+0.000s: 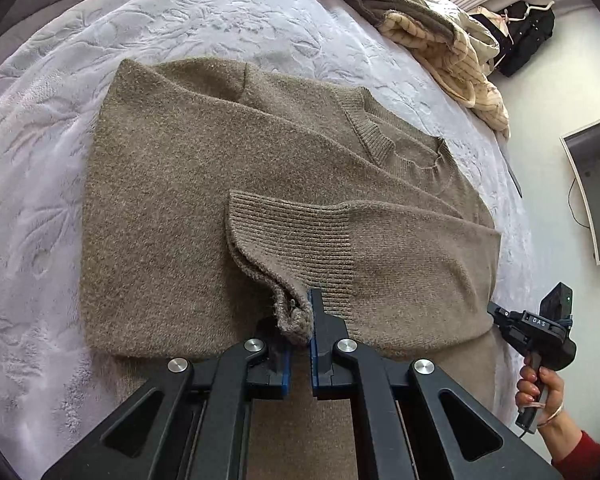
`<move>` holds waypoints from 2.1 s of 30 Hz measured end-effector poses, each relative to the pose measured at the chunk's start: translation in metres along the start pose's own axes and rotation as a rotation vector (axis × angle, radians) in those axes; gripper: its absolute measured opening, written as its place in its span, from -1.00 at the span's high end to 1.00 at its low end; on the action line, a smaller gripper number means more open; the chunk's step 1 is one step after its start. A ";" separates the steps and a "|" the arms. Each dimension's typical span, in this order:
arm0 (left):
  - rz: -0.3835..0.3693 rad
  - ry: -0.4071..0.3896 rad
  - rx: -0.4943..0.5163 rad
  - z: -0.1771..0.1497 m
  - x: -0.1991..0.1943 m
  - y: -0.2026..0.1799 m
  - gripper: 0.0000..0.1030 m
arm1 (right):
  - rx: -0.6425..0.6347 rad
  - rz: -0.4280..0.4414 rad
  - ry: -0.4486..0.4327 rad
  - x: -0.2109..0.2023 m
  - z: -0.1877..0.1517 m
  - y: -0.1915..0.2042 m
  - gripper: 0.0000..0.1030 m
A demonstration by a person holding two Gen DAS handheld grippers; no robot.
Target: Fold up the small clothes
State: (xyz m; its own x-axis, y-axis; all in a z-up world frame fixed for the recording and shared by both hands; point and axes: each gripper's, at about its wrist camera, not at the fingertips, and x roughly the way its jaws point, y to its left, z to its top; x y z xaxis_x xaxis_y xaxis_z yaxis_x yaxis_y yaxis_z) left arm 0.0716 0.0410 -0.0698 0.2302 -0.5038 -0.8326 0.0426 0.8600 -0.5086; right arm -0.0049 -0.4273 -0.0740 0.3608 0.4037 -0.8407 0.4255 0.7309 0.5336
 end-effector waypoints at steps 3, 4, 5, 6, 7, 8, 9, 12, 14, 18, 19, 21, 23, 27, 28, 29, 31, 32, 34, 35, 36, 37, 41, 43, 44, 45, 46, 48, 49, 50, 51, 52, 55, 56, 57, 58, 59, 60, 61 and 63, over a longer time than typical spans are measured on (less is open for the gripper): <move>0.076 -0.005 0.038 -0.004 -0.005 -0.006 0.85 | -0.021 -0.013 -0.001 0.001 0.000 0.003 0.85; 0.098 -0.008 0.049 -0.005 -0.008 -0.008 0.85 | -0.019 -0.015 0.001 0.001 0.001 0.003 0.86; 0.122 -0.013 0.053 -0.005 -0.011 -0.008 0.85 | -0.020 -0.019 0.001 0.001 0.001 0.004 0.86; 0.143 -0.018 0.055 -0.006 -0.014 -0.008 0.85 | -0.025 -0.025 0.000 0.000 0.001 0.005 0.86; 0.158 -0.023 0.059 -0.006 -0.016 -0.007 0.85 | -0.032 -0.033 -0.002 0.000 0.001 0.007 0.86; 0.182 -0.027 0.068 -0.006 -0.018 -0.006 0.85 | -0.037 -0.039 -0.005 -0.002 -0.001 0.005 0.86; 0.214 -0.030 0.077 -0.007 -0.020 -0.006 0.57 | -0.038 -0.044 -0.007 -0.002 -0.002 0.006 0.86; 0.376 -0.088 0.116 -0.010 -0.030 -0.006 -0.08 | -0.034 -0.055 -0.013 -0.001 0.000 0.013 0.83; 0.397 -0.094 0.118 -0.011 -0.035 0.000 -0.08 | -0.037 -0.063 -0.021 -0.006 -0.001 0.017 0.78; 0.406 -0.085 0.097 -0.012 -0.040 0.007 -0.08 | -0.070 -0.058 -0.064 -0.024 0.000 0.029 0.64; 0.406 -0.085 0.097 -0.012 -0.041 0.007 -0.08 | -0.071 -0.041 -0.076 -0.028 0.003 0.031 0.37; 0.406 -0.079 0.086 -0.011 -0.039 0.005 -0.24 | -0.052 -0.003 -0.090 -0.030 0.012 0.030 0.02; 0.412 -0.108 0.082 -0.012 -0.039 0.000 -0.58 | -0.013 0.033 -0.097 -0.028 0.025 0.027 0.02; 0.419 -0.140 0.086 -0.011 -0.038 -0.011 -0.59 | 0.058 0.103 -0.079 -0.009 0.051 0.016 0.02; 0.415 -0.140 0.082 -0.010 -0.037 -0.012 -0.59 | 0.068 0.119 -0.065 -0.003 0.056 0.014 0.02; 0.416 -0.136 0.074 -0.010 -0.036 -0.013 -0.59 | 0.077 0.131 -0.051 0.004 0.061 0.012 0.02; 0.413 -0.127 0.053 -0.010 -0.034 -0.012 -0.59 | 0.082 0.159 -0.019 0.015 0.067 0.012 0.23; 0.402 -0.118 0.038 -0.009 -0.032 -0.010 -0.59 | 0.072 0.147 -0.005 0.018 0.067 0.016 0.58; 0.390 -0.094 0.021 -0.007 -0.026 -0.008 -0.59 | 0.013 0.122 0.016 0.017 0.067 0.030 0.84; 0.400 -0.085 0.020 -0.008 -0.023 -0.008 -0.59 | -0.048 0.080 0.003 0.012 0.065 0.043 0.84; 0.408 -0.077 0.028 -0.008 -0.020 -0.009 -0.59 | -0.111 0.036 -0.017 0.005 0.063 0.054 0.85; 0.416 -0.072 0.042 -0.009 -0.018 -0.011 -0.59 | -0.167 -0.008 -0.037 -0.001 0.061 0.063 0.85; 0.426 -0.067 0.069 -0.012 -0.011 -0.020 -0.59 | -0.318 -0.204 -0.028 0.008 0.060 0.077 0.85; 0.426 -0.069 0.077 -0.013 -0.011 -0.025 -0.59 | -0.323 -0.237 -0.014 0.020 0.059 0.075 0.83; 0.426 -0.072 0.088 -0.013 -0.013 -0.028 -0.59 | -0.309 -0.241 -0.024 0.021 0.059 0.076 0.80; 0.424 -0.073 0.097 -0.014 -0.014 -0.030 -0.59 | -0.288 -0.237 -0.034 0.018 0.059 0.075 0.74; 0.422 -0.074 0.106 -0.014 -0.016 -0.031 -0.59 | -0.265 -0.232 -0.043 0.015 0.058 0.074 0.71; 0.427 -0.082 0.124 -0.014 -0.018 -0.034 -0.59 | -0.234 -0.214 -0.055 0.002 0.053 0.072 0.71; 0.431 -0.087 0.128 -0.013 -0.020 -0.034 -0.59 | -0.231 -0.209 -0.061 -0.003 0.049 0.072 0.71; 0.431 -0.091 0.128 -0.013 -0.021 -0.034 -0.59 | -0.230 -0.207 -0.068 -0.011 0.043 0.072 0.71; 0.426 -0.092 0.124 -0.011 -0.021 -0.034 -0.59 | -0.230 -0.204 -0.070 -0.016 0.038 0.072 0.71; 0.419 -0.092 0.119 -0.009 -0.021 -0.034 -0.59 | -0.235 -0.196 -0.072 -0.022 0.032 0.074 0.71; 0.414 -0.089 0.120 -0.005 -0.016 -0.034 -0.59 | -0.277 -0.187 -0.076 -0.030 0.012 0.081 0.71; 0.428 -0.082 0.128 -0.006 -0.012 -0.034 -0.59 | -0.293 -0.188 -0.072 -0.029 0.007 0.083 0.71; 0.451 -0.074 0.137 -0.005 -0.006 -0.034 -0.59 | -0.316 -0.192 -0.059 -0.025 0.001 0.087 0.71; 0.483 -0.067 0.146 -0.006 -0.001 -0.032 -0.59 | -0.332 -0.200 -0.043 -0.019 -0.006 0.089 0.71; 0.516 -0.057 0.151 -0.007 0.004 -0.029 -0.59 | -0.345 -0.216 -0.022 -0.012 -0.013 0.090 0.71; 0.529 -0.051 0.151 -0.009 0.006 -0.025 -0.59 | -0.351 -0.234 -0.002 -0.006 -0.020 0.089 0.71; 0.523 -0.052 0.146 -0.010 0.005 -0.022 -0.59 | -0.354 -0.250 0.017 0.000 -0.025 0.088 0.71; 0.521 -0.055 0.140 -0.012 -0.001 -0.018 -0.59 | -0.358 -0.256 0.017 0.000 -0.036 0.085 0.71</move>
State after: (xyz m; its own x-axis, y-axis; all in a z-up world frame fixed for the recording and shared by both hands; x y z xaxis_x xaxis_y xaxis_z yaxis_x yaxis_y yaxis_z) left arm 0.0593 0.0252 -0.0625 0.3058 -0.0058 -0.9521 0.0378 0.9993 0.0060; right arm 0.0015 -0.3458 -0.0317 0.2668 0.1918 -0.9445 0.1839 0.9519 0.2452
